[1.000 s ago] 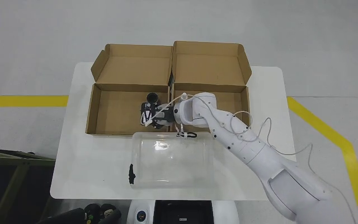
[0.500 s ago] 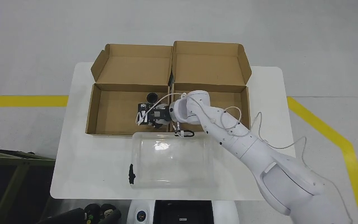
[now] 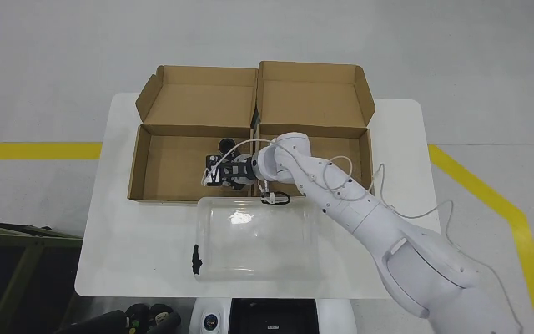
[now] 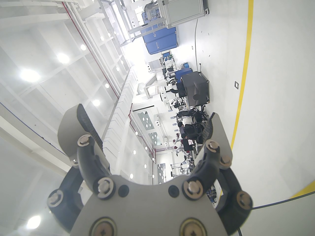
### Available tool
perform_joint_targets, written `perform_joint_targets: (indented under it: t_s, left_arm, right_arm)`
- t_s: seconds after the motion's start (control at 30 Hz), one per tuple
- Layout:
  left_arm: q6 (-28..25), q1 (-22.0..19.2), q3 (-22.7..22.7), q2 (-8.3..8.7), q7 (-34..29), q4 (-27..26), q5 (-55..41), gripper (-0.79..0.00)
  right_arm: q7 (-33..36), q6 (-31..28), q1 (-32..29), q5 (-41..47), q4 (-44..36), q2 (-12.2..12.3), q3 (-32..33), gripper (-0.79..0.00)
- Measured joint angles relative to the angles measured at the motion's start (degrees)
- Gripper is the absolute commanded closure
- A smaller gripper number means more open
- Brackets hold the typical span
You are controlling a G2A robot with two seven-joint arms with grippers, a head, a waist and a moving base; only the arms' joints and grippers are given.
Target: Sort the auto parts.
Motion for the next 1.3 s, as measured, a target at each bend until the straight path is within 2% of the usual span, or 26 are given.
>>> perform_joint_targets:
  t_s: [0.33,0.67,1.03,1.3]
  left_arm:
    - [0.00,0.00,0.00,0.00,0.00,0.00,0.00,-0.785]
    - [0.00,0.00,0.00,0.00,0.00,0.00,0.00,-0.785]
    - [0.00,0.00,0.00,0.00,0.00,0.00,0.00,-0.785]
    - [0.00,0.00,0.00,0.00,0.00,0.00,0.00,-0.785]
  right_arm:
    - [-0.26,-1.13,0.17,-1.21,0.64,-0.59,0.37,-0.286]
    - [-2.73,-1.94,-0.05,-2.08,-2.02,-0.32,2.23,-0.302]
    - [-4.47,-2.34,-2.42,-2.36,-9.97,1.63,7.11,-0.314]
    - [-2.92,-3.79,-7.23,-2.56,-21.74,4.38,13.05,-0.320]
